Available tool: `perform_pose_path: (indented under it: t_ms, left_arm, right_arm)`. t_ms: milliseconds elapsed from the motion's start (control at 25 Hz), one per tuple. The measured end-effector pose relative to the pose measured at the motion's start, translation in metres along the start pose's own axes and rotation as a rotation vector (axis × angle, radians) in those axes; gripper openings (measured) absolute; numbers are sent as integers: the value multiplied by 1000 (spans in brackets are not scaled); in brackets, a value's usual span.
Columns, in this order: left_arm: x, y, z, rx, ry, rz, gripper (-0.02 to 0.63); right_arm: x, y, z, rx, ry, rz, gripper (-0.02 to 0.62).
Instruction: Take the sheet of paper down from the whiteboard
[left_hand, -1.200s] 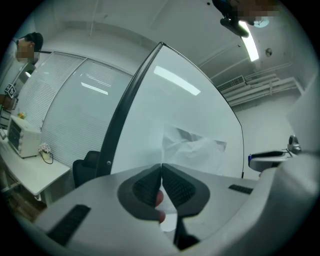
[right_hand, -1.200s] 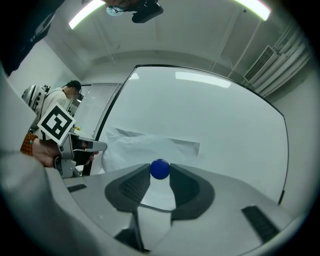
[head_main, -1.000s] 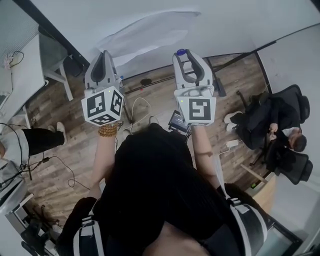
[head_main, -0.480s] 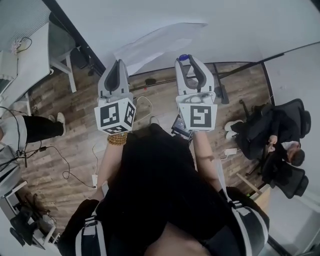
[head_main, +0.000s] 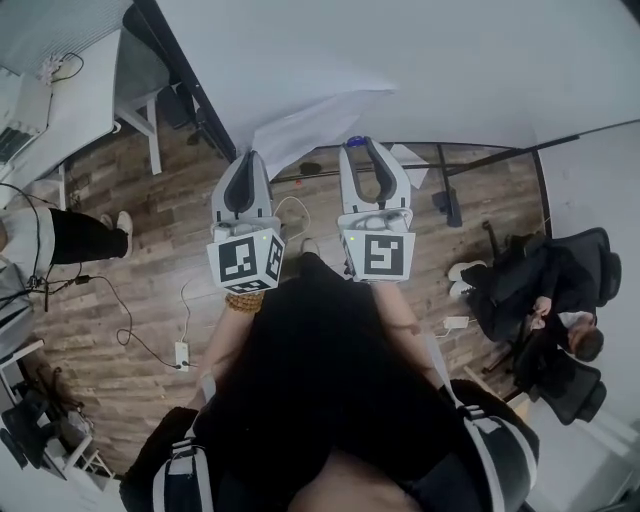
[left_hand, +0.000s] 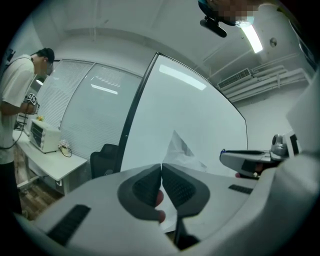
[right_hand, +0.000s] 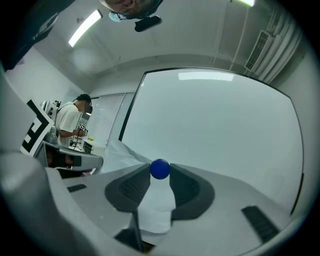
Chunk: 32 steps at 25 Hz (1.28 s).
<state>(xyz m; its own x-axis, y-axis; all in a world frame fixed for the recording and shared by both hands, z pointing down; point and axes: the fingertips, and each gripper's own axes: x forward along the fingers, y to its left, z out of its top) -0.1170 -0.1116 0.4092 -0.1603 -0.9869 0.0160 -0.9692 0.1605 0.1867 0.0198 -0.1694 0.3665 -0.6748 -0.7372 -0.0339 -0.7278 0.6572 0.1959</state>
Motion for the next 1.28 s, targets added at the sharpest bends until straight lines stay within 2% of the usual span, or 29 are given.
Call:
perform_pose_path:
  t_ms: [200,560,1280]
  left_arm:
    - [-17,12,-17,3,38,35,17]
    - [-45,25,-35,11,74,67,15]
    - [-42,22,-36,37,77,54,14]
  right_arm:
    - [-1,21,-17,-11,15,48,120]
    - [-13,37,-28,-7,23,63,120]
    - [-5,61,-32,-42,28,125,120]
